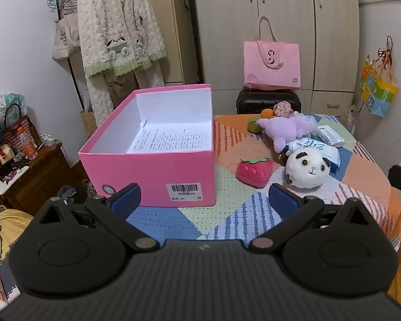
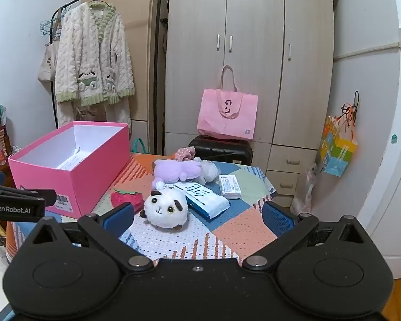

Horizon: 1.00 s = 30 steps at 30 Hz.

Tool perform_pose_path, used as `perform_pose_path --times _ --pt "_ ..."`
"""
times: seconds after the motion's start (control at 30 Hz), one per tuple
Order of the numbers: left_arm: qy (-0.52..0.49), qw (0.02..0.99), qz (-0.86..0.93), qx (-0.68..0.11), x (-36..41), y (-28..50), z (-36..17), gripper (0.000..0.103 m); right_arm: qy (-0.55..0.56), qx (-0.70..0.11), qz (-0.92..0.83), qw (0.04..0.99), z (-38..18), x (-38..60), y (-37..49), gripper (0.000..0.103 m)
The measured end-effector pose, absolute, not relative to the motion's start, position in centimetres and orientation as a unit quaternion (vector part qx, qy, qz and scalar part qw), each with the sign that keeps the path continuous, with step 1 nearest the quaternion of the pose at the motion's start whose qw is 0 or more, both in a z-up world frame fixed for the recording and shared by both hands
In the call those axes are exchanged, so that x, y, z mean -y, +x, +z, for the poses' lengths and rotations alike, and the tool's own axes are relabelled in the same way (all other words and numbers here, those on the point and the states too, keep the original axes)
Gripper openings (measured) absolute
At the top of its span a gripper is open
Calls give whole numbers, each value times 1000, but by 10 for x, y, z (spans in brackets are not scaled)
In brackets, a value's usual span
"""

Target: Organize soft objects

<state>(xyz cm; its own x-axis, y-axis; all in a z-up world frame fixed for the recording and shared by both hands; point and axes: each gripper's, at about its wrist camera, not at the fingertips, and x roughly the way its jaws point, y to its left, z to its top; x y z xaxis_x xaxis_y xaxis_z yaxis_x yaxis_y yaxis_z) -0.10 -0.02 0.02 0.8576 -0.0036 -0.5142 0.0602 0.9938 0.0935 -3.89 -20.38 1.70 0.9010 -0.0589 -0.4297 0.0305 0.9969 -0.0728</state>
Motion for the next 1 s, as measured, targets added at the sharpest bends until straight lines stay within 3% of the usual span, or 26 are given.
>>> perform_pose_path --times 1.0 --pt "42 971 -25 -234 3 -5 -8 103 -22 -227 -48 973 7 218 -35 103"
